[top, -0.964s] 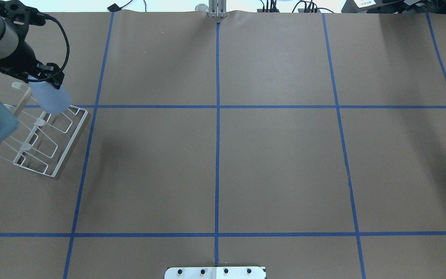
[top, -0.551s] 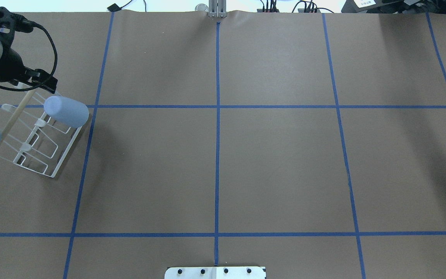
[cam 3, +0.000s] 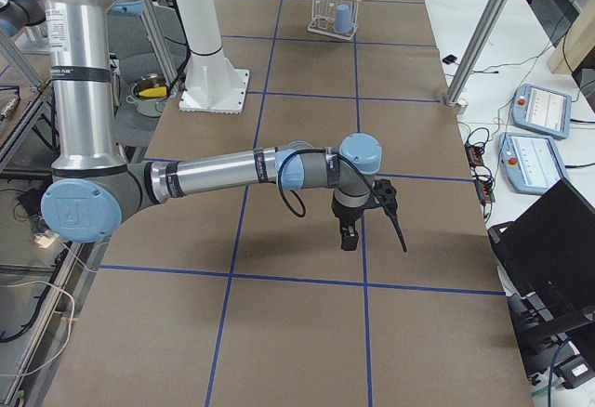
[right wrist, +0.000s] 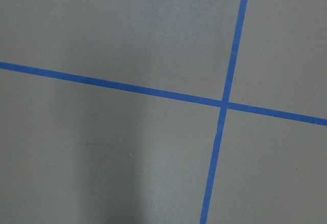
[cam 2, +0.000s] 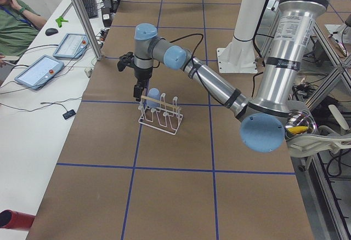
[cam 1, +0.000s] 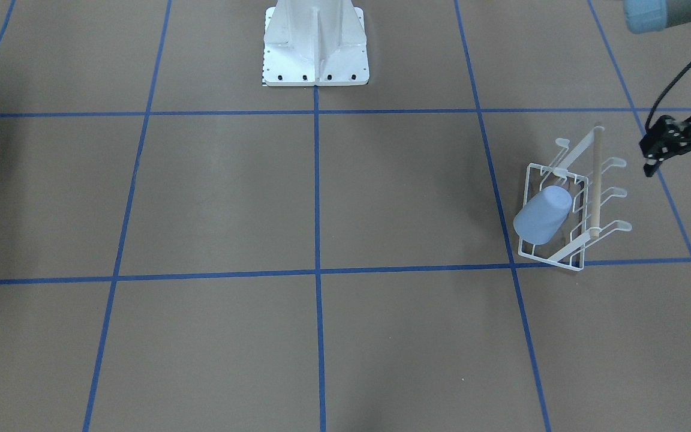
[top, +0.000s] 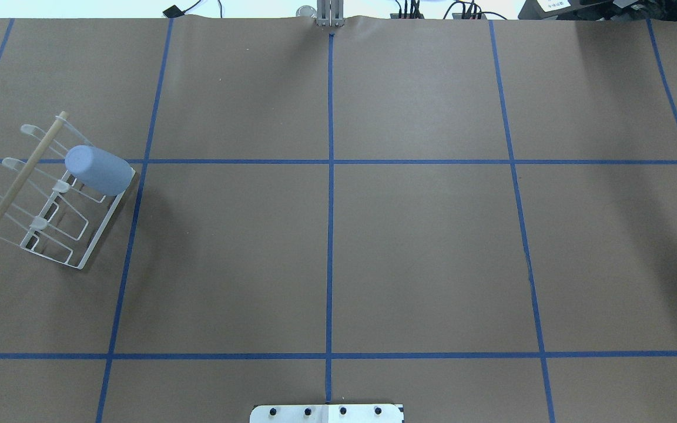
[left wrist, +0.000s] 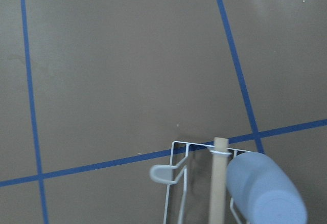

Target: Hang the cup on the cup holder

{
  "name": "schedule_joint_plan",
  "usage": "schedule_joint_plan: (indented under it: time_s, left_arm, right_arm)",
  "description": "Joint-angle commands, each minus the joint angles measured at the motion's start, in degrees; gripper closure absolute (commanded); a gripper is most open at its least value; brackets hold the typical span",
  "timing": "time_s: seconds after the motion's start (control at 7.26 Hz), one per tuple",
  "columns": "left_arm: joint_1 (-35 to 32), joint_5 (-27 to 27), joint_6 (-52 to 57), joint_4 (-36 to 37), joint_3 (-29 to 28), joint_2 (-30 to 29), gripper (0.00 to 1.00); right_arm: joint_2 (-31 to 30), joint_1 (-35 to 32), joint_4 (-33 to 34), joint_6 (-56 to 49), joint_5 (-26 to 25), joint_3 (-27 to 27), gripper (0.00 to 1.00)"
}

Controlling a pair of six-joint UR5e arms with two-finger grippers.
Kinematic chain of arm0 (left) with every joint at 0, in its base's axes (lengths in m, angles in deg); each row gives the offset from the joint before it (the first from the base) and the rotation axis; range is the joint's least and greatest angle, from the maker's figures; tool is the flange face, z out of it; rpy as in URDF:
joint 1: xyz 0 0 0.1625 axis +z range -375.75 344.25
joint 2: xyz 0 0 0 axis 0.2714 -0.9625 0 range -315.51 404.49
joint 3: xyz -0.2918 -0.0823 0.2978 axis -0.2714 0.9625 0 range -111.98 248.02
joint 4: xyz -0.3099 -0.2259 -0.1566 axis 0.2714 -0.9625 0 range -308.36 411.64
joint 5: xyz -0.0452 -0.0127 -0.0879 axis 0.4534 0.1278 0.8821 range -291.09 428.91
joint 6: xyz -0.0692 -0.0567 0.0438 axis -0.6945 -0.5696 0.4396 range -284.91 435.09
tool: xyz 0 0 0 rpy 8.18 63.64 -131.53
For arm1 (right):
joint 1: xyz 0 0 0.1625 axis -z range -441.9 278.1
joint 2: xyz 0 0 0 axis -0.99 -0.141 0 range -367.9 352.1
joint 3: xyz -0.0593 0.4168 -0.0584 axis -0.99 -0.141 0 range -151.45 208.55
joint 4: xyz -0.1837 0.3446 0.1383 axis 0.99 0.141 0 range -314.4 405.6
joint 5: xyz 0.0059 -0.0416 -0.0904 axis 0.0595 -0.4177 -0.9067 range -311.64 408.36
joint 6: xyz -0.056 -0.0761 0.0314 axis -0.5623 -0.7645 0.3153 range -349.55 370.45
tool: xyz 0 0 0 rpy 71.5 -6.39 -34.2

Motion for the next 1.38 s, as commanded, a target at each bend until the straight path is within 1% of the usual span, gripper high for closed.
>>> schedule_joint_plan:
  time_s: [0.0,0.14,0.28,0.41,0.55,0.69,0.96,1.24]
  left_arm:
    - [-8.04,4.21,10.27,0.42,-6.60,3.16,0.01]
    - [-9.64,6.84,11.81,0.25,-10.56,4.12,0.01]
    - [-11.04,6.78,12.09,0.24,-12.34,4.22,0.01]
    - [-12.10,6.78,12.09,-2.89,-14.96,6.66,0.01]
    - [-12.11,6.69,12.00,-10.06,-18.99,9.21,0.01]
    - [-12.11,6.87,11.83,-13.09,-19.82,10.45,0.01]
    - [-12.03,7.04,11.74,-12.77,-20.00,10.29,0.02]
    - [-12.11,9.32,11.56,-12.41,-18.69,10.37,0.02]
  right_arm:
    - [-1.15,-1.89,0.01,-0.43,-0.01,-1.10,0.00]
    - [-1.41,-2.59,0.10,-0.43,-0.01,-1.37,0.00]
    - [-1.76,-3.47,0.10,-0.43,0.25,-1.29,0.00]
    - [-1.76,-3.92,0.19,-0.43,0.60,-1.20,0.00]
    - [-1.85,-3.92,0.28,-0.34,0.34,-1.02,0.00]
    - [-1.77,-3.92,0.28,-0.17,0.08,-1.20,0.00]
    - [-1.76,-3.92,0.28,0.01,-0.01,-1.55,0.00]
    - [-1.76,-3.83,0.28,0.01,-0.01,-2.07,0.00]
